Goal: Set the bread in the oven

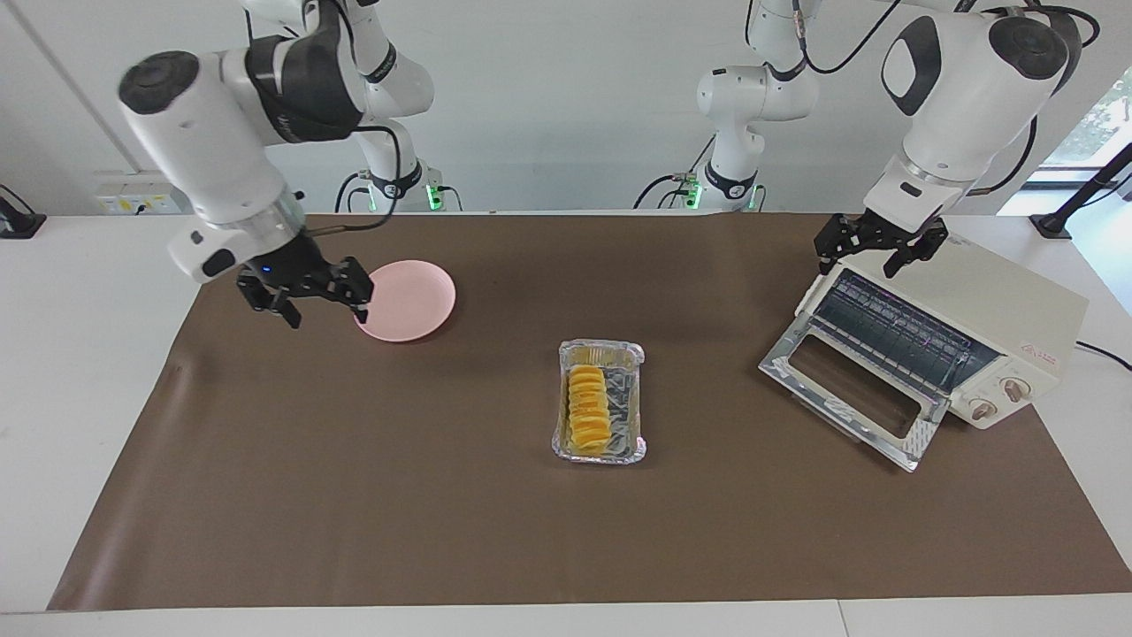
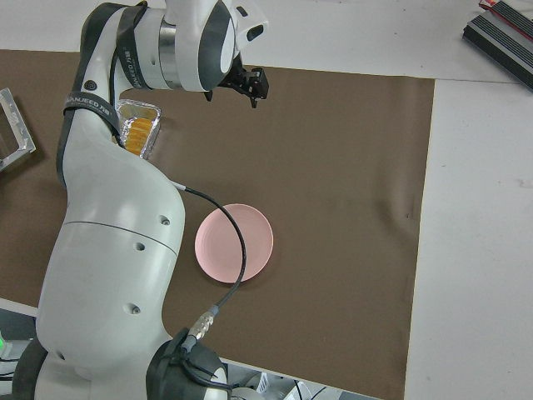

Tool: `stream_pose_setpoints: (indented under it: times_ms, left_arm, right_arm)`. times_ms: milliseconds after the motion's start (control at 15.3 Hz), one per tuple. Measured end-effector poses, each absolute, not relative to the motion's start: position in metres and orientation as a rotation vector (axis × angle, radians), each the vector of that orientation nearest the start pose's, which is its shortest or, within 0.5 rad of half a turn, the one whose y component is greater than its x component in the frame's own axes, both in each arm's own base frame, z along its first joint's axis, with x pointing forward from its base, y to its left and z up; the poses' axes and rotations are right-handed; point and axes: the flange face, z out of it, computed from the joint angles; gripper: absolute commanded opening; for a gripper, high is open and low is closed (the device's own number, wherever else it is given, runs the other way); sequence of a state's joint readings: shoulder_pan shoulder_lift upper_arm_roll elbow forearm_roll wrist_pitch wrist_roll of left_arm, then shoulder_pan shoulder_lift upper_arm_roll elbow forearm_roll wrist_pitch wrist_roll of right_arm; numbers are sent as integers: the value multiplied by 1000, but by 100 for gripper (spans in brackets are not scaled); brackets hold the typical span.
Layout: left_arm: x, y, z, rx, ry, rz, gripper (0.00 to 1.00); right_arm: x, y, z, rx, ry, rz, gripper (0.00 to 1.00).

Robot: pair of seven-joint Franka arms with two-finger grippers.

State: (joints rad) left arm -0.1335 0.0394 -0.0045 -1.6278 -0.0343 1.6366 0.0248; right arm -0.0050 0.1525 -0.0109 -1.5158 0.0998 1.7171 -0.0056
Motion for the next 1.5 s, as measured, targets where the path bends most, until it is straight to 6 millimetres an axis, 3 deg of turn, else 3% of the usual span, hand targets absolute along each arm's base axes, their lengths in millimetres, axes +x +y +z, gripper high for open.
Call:
stream_pose_setpoints:
  times_ms: [131,327,458,654,850,981,1243,1505]
  left_arm:
    - [571,-119,571,-3193,262,99,100]
    - [603,-211,542,-3180,260,152,100]
    - [613,-274,508,-3167,249,178,100]
    - [604,-366,451,-3160,189,160,100]
    - [597,-434,397,-3145,132,135,100]
    - [595,-459,374,-3137,113,128,100]
    - [591,-478,364,-3146,109,95,100]
    - [583,-492,343,-3140,110,95,100]
  right_arm:
    - [598,-33,586,-3048,67,-33,100]
    - [574,-45,594,-3107,80,32,100]
    - [560,-46,591,-3123,78,56,100]
    - [551,-45,589,-3125,78,71,100]
    - [548,-45,588,-3126,78,111,100]
    - [546,-46,587,-3132,79,136,100]
    - [544,-60,594,-3135,117,115,100]
    - [543,-61,599,-3136,118,101,100]
